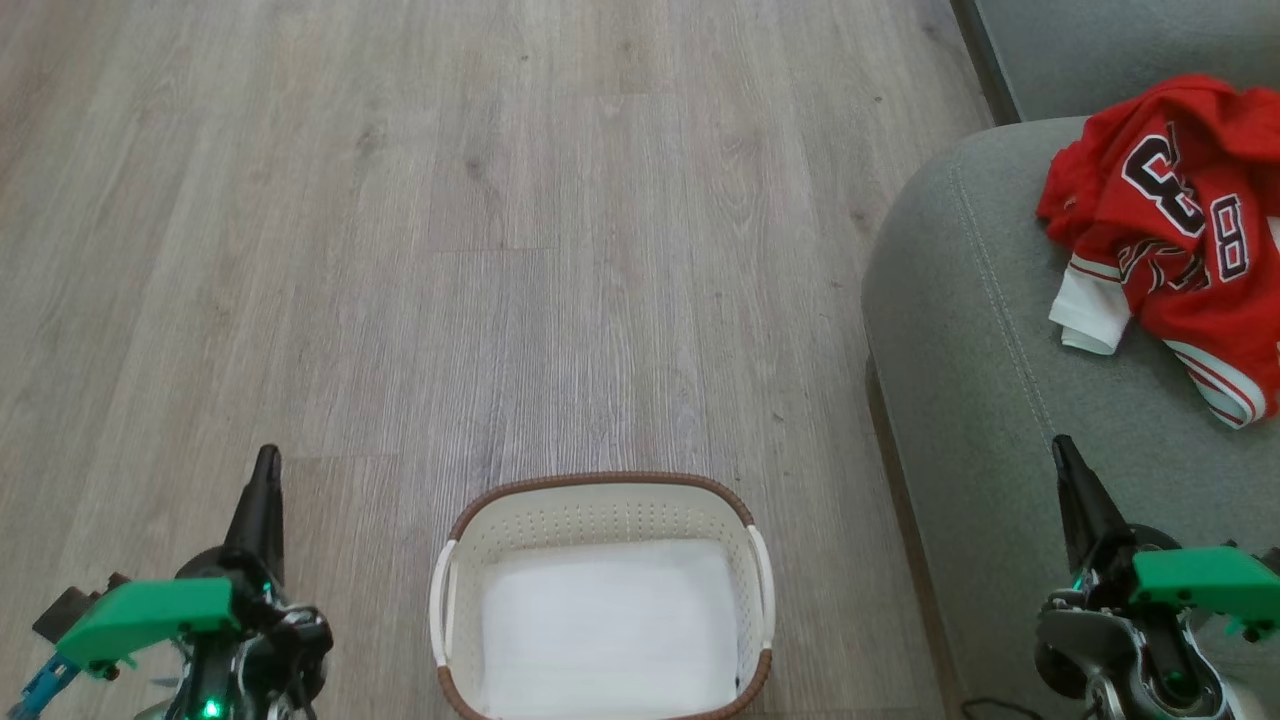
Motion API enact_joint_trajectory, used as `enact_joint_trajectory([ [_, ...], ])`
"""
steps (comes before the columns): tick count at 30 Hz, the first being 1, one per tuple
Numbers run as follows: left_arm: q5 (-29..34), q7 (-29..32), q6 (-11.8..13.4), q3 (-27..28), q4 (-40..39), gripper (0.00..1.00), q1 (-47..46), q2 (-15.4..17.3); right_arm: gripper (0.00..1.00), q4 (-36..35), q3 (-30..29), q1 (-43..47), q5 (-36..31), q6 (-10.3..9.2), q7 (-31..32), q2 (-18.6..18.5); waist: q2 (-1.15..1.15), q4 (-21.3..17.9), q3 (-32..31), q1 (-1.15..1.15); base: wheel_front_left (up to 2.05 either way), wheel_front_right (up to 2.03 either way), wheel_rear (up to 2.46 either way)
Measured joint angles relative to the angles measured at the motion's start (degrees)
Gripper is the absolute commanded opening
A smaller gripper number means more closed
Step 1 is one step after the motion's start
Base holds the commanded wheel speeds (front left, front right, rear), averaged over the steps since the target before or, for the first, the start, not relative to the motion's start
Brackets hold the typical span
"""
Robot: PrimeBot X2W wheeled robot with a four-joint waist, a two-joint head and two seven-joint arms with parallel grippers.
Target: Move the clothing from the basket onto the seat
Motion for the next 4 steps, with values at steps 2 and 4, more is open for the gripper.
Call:
enact_joint_trajectory([
  [2, 0.00, 0.00, 0.00, 0.00, 0.00, 0.00, 0.00, 0.00, 0.00, 0.00, 0.00, 0.00, 0.00, 0.00, 0.00, 0.00, 0.00, 0.00, 0.00, 0.00, 0.00, 0.00, 0.00],
  [4, 0.00, 0.00, 0.00, 0.00, 0.00, 0.00, 0.00, 0.00, 0.00, 0.00, 0.00, 0.00, 0.00, 0.00, 0.00, 0.00, 0.00, 0.00, 0.00, 0.00, 0.00, 0.00, 0.00],
])
